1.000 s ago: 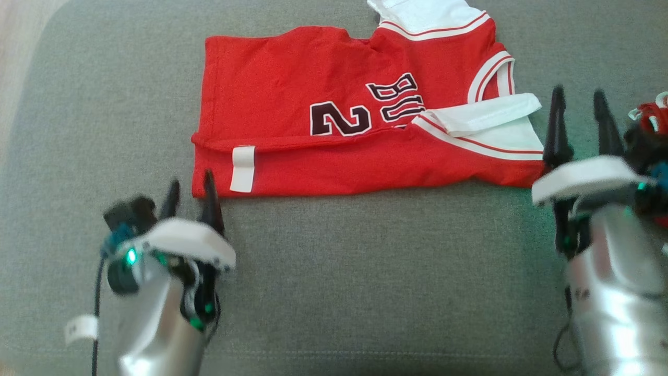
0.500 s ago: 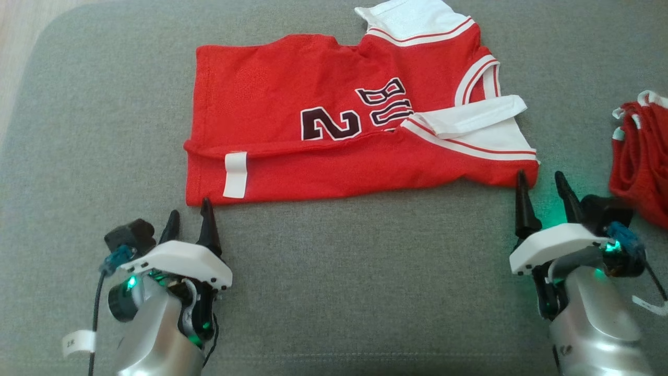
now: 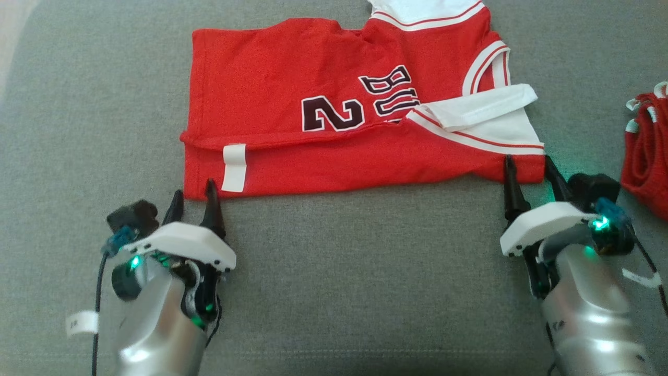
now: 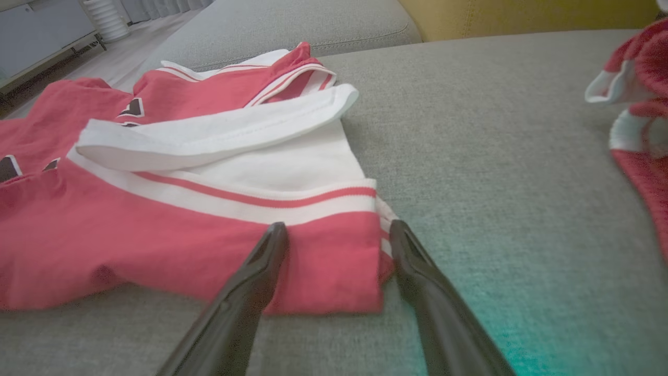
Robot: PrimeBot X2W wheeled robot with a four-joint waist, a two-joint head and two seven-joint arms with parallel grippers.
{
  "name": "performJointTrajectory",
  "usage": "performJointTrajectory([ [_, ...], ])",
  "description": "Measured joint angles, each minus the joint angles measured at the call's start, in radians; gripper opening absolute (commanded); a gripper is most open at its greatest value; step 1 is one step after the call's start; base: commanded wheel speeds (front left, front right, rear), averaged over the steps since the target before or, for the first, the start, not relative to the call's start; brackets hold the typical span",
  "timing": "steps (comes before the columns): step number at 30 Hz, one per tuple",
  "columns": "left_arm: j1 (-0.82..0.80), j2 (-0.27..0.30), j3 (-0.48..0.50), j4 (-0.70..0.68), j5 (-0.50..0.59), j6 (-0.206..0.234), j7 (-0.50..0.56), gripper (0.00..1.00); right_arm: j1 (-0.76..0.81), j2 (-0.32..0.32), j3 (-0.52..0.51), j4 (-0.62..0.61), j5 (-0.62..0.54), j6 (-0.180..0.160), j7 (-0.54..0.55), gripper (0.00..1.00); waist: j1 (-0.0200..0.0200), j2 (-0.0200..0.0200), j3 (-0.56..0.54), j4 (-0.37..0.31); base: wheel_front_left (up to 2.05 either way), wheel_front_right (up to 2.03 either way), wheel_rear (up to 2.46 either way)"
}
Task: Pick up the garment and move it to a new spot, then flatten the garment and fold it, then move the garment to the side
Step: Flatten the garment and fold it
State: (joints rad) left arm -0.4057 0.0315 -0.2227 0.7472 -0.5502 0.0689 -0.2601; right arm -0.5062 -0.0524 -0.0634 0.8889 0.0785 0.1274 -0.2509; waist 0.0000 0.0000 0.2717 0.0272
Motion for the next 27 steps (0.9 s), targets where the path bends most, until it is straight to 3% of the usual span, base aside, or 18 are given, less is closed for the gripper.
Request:
performJointTrajectory([
  [4,-0.061,0.006,-0.049,0.072,-0.031,-0.03,-0.007,1.0,-0.039,-0.003,0.004,0.03,-0.02,0.0,0.001,1.0,0.0,0.0,0.012,-0.005,0.0,0.0,0.0],
  [5,-0.076,0.008,-0.063,0.092,-0.04,-0.042,-0.012,1.0,-0.048,-0.004,0.008,0.038,-0.02,0.0,0.007,0.85,0.0,0.0,0.014,-0.005,0.0,0.0,0.0],
  [6,-0.09,0.01,-0.074,0.11,-0.052,-0.051,-0.015,0.87,-0.056,-0.006,0.014,0.047,-0.019,0.0,0.015,0.38,0.0,0.0,0.014,-0.005,0.0,0.0,0.0],
  [7,-0.102,0.013,-0.089,0.131,-0.063,-0.059,-0.015,0.43,-0.062,-0.008,0.02,0.055,-0.018,0.0,0.021,0.0,0.0,0.0,0.015,-0.005,0.0,0.0,0.0],
  [8,-0.114,0.017,-0.101,0.151,-0.074,-0.067,-0.015,0.0,-0.066,-0.01,0.024,0.063,-0.018,0.0,0.024,0.0,0.0,0.0,0.015,-0.005,0.0,0.0,0.0],
  [12,-0.138,0.021,-0.148,0.195,-0.119,-0.096,-0.015,0.0,-0.079,-0.004,0.031,0.089,-0.015,0.0,0.024,0.0,0.0,0.0,0.006,-0.005,0.0,0.0,0.0],
  [18,-0.128,0.012,-0.158,0.207,-0.139,-0.096,-0.009,0.0,-0.076,-0.002,0.003,0.121,-0.015,0.0,0.021,0.0,0.0,0.0,-0.026,-0.002,0.0,0.0,0.0],
  [27,0.041,0.001,-0.08,0.14,-0.036,-0.058,0.003,0.0,0.03,0.0,0.001,0.144,0.046,0.0,0.01,0.0,0.0,0.0,-0.135,-0.002,0.0,0.0,0.0],
])
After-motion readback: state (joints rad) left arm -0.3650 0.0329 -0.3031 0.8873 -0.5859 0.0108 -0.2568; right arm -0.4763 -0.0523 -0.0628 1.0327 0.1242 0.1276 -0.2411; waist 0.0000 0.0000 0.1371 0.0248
